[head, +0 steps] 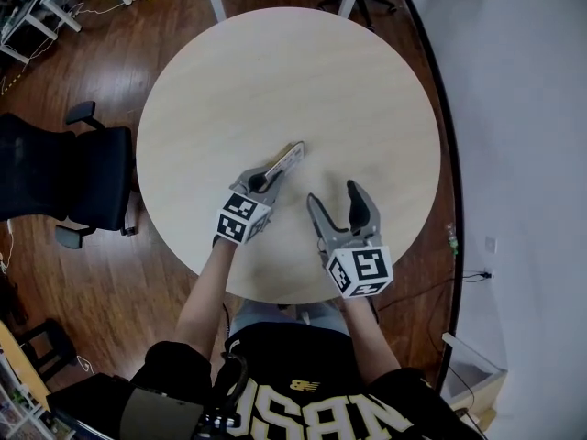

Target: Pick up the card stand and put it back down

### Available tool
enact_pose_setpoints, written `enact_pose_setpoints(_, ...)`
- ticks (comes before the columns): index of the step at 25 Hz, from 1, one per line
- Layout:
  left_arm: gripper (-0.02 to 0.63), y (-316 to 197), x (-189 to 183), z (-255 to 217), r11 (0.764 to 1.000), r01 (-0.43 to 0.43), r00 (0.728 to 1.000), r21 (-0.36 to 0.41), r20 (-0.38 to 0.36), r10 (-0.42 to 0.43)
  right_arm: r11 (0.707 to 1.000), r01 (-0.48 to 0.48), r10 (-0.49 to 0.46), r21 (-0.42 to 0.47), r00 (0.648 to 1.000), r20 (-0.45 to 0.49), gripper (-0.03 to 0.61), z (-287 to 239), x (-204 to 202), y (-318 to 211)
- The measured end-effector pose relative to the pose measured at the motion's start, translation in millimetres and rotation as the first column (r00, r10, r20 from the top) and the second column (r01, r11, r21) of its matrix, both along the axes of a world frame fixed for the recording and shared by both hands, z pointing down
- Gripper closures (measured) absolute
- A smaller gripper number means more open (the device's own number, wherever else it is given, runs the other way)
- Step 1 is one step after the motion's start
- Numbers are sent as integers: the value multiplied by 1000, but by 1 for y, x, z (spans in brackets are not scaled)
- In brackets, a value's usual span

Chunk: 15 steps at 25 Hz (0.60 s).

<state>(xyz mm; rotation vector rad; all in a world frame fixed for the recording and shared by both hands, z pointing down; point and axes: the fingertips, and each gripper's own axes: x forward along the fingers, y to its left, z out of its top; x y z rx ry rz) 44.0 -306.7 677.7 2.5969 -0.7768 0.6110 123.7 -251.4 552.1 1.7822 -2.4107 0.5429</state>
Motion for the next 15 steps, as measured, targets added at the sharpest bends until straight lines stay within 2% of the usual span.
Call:
enact_pose_setpoints(3, 598, -4, -17, -42, 995, 67, 998, 73, -24, -66, 999, -1, 1, 48, 1000, -2, 235, -21, -6, -10)
enact_pose_setpoints(8, 598, -6, -51, -104, 969, 181, 983, 171, -40, -177, 993, 2, -1, 116, 1000, -8, 239, -53, -19, -14)
enact_pose_setpoints(12, 598, -2, -74, -159, 932, 255, 967, 256, -83, -242, 987, 5, -1, 161, 1000, -22, 239, -74, -23, -12)
enact_pose_setpoints(15, 598, 3, -90, -201, 891, 298, 955, 342, -107, -278, 983, -4, 8, 181, 1000, -24, 239, -87, -21, -11)
